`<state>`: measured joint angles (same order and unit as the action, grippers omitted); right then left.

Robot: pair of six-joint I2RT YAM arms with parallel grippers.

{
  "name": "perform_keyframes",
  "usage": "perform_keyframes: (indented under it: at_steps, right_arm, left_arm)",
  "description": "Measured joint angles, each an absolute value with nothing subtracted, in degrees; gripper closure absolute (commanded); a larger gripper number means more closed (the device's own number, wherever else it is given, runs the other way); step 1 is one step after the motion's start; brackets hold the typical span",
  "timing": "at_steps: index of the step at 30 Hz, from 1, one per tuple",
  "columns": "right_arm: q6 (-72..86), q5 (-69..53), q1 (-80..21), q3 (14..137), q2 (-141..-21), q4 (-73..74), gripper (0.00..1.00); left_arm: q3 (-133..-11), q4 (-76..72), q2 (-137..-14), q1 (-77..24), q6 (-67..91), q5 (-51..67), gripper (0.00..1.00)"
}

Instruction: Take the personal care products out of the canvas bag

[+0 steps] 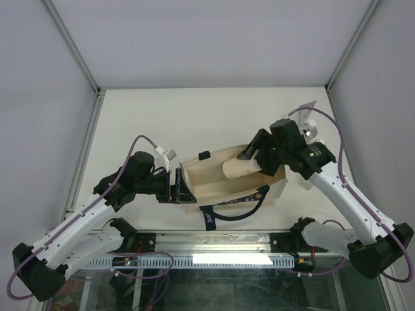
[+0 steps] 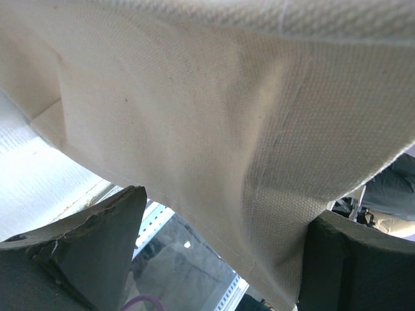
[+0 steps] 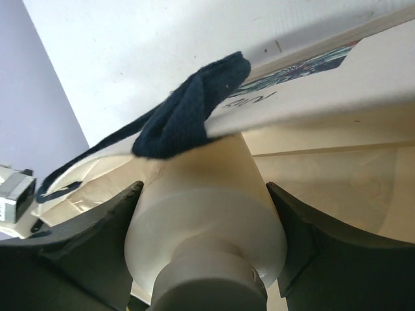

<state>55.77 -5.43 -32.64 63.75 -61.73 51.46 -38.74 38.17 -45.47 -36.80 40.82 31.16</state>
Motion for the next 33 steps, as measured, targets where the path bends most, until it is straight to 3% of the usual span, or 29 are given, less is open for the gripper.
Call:
perform_keyframes:
  at_steps: [4,7,11,20,27,33]
  right_arm:
    - [56.88,-5.13,-31.66,67.35,-60.71,53.30,1.00]
    - [56.12,-3.31,-31.31,74.81,-60.64,55.72,1.00]
    - [52.77,0.03,-31.31,86.65,-60.71,58.70,1.00]
    - [40.21,16.60,-31.31,106.10,-62.78,69.47,1.00]
    - [34.79,33.10,-30.06,104.22,-65.71,79.15,1.00]
    - [31.55,34.02,-23.83,94.63,-66.08,76.73,1.00]
  left_arm:
    - [-38.74,38.33,-45.04,-36.80,40.82,31.00,0.14]
    - [-38.74,38.57,-44.82,-36.80,40.84,30.41,0.06]
    - [-38.92,38.76,-45.01,-36.80,40.84,29.95,0.05]
    - [-42.65,39.66,-45.87,-36.80,40.86,27.77,0.01]
    - [-45.67,40.16,-45.69,-36.80,40.88,25.34,0.01]
    - [-48.23,42.48,-44.95,-36.80,40.95,21.15,0.01]
